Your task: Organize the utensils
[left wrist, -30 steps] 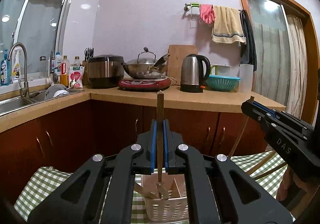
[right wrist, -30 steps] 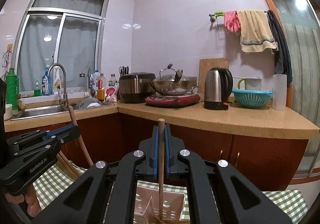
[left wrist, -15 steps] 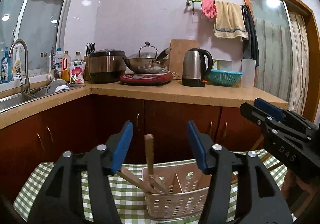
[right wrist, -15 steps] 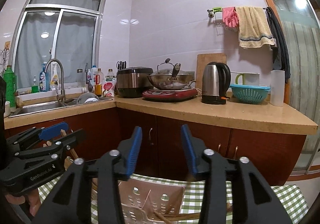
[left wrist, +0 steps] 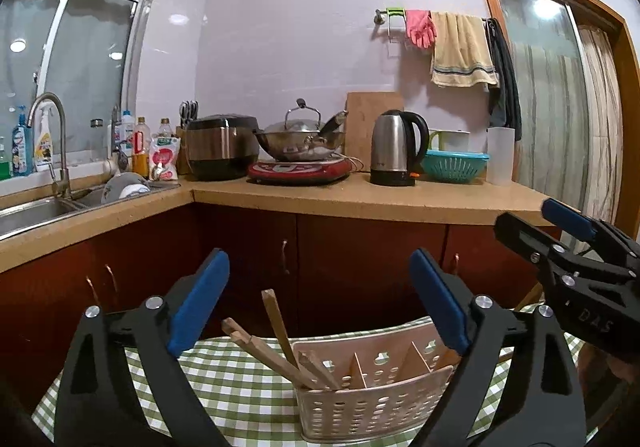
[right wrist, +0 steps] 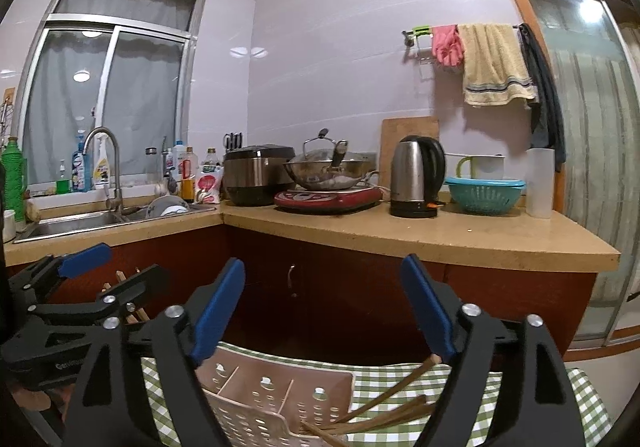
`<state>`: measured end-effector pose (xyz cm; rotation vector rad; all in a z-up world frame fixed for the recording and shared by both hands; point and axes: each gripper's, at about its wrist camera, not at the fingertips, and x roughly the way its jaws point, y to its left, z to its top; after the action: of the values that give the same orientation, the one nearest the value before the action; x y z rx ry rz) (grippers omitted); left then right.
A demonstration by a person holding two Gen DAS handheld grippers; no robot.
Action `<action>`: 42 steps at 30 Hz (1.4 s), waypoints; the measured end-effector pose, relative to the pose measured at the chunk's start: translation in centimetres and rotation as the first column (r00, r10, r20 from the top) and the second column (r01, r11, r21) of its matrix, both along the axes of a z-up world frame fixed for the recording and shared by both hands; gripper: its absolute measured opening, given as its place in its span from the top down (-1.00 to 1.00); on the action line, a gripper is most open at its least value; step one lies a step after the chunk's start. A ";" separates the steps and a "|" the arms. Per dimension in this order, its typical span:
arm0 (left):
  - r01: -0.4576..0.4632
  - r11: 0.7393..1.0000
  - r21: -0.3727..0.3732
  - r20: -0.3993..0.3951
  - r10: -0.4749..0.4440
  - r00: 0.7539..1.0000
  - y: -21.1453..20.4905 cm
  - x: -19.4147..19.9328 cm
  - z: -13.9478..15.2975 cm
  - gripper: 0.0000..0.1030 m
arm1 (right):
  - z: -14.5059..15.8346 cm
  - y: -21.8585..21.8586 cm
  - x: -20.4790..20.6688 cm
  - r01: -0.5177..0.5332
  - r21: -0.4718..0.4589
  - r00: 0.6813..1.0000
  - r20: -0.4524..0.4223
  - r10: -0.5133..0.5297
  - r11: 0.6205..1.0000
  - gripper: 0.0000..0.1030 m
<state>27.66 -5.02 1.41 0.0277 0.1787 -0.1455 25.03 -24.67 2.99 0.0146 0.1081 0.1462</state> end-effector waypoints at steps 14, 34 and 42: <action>-0.068 0.998 -0.005 -0.027 0.068 0.997 1.4 -5.7 0.2 -0.85 | -0.8 -1.4 -5.1 0.077 0.038 0.994 -0.077 -0.074 0.996 -0.65; -0.126 0.992 0.017 -0.033 0.126 0.991 3.1 -14.7 -0.6 -0.90 | -2.7 -0.4 -12.6 0.104 0.006 0.985 -0.139 -0.102 0.995 -0.65; -0.135 0.991 0.014 -0.058 0.136 0.989 3.6 -17.9 -0.8 -0.91 | -2.5 0.0 -15.4 0.090 -0.001 0.986 -0.144 -0.089 0.996 -0.65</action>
<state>9.75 -1.41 0.64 0.0208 0.2397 -0.0096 9.61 -24.63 0.44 0.0358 0.2508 0.0553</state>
